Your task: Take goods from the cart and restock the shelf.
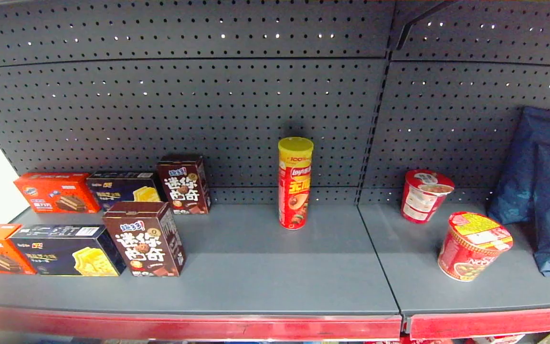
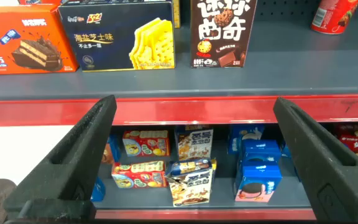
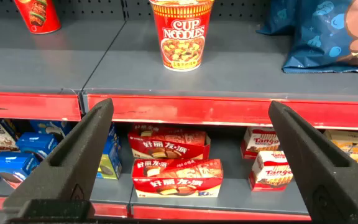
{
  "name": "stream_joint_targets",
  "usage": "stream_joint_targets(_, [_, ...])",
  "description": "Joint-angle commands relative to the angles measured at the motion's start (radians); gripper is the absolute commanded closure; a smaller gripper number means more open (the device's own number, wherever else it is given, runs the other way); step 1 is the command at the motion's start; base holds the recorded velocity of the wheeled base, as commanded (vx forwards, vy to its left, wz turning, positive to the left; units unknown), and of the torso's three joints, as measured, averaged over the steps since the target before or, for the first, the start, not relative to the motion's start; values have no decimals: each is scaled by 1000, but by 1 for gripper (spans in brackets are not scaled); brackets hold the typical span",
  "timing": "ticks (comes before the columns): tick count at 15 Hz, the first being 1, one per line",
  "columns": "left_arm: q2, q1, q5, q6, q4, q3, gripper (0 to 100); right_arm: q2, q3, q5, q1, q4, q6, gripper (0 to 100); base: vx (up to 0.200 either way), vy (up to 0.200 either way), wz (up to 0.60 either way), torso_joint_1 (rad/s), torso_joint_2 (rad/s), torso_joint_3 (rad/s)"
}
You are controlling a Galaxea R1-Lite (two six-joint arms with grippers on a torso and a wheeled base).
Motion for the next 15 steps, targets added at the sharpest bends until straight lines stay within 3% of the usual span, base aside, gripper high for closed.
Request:
stream_joint_targets(1, [0,0,0,-2,0,0,0,1,0,1,-1,0,-2,0,0,0,0,0,0,0])
stream_joint_targets(7, [0,0,1,-2,0,0,0,1,0,-3,-1,0,-3,0,0,0,0,0,0,0])
stream_joint_targets(15, [0,-1,1,-5,0,0,0,1,0,-3,-1,0,-3,0,0,0,600,3,1,4])
